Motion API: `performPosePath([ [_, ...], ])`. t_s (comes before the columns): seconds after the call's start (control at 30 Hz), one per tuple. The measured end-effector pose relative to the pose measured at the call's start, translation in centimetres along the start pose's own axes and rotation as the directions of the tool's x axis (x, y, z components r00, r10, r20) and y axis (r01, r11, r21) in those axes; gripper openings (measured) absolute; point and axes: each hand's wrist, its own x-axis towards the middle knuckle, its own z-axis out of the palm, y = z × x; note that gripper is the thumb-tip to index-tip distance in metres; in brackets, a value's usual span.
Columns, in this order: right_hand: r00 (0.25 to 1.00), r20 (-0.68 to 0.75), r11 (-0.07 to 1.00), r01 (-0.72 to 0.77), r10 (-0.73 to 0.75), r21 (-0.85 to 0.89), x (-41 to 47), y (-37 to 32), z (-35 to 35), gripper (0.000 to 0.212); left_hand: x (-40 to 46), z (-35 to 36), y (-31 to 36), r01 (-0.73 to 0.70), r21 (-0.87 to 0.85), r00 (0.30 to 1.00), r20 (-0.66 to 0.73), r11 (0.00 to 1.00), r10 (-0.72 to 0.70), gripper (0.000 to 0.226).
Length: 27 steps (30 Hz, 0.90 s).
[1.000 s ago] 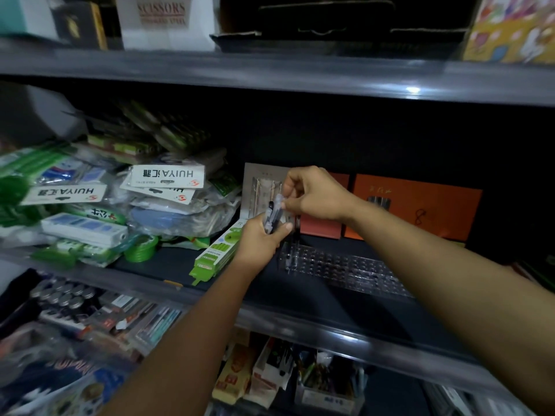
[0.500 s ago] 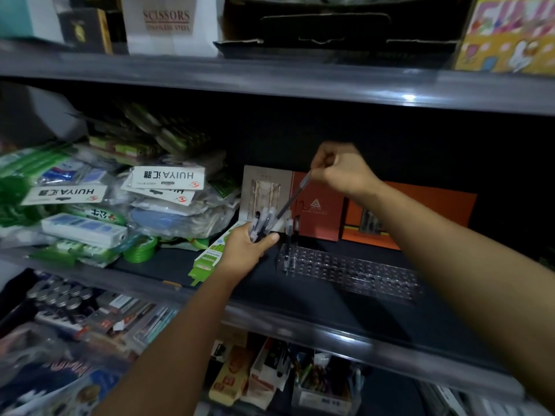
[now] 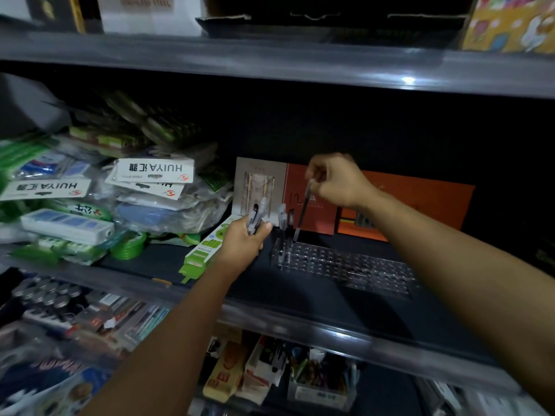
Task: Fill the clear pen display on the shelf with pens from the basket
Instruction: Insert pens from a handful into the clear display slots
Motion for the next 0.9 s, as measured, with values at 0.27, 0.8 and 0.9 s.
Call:
performPosePath([
  [0.27, 0.997, 0.05, 0.998, 0.061, -0.06, -0.02, 0.5, 0.1, 2.4, 0.008, 0.3, 0.1, -0.3, -0.053, 0.009, 0.999, -0.002, 0.999, 0.053, 0.022],
  [0.8, 0.996, 0.044, 0.996, 0.084, -0.082, -0.043, 0.7, 0.8, 3.1, 0.008, 0.7, 0.2, -1.2, -0.051, -0.026, 0.999, 0.006, 0.998, 0.051, 0.02],
  [0.9, 0.995, 0.039, 0.995, 0.091, -0.089, -0.033, 0.8, 0.8, 3.3, 0.007, 0.8, 0.3, -1.2, -0.044, -0.019, 0.999, 0.005, 0.999, 0.044, 0.021],
])
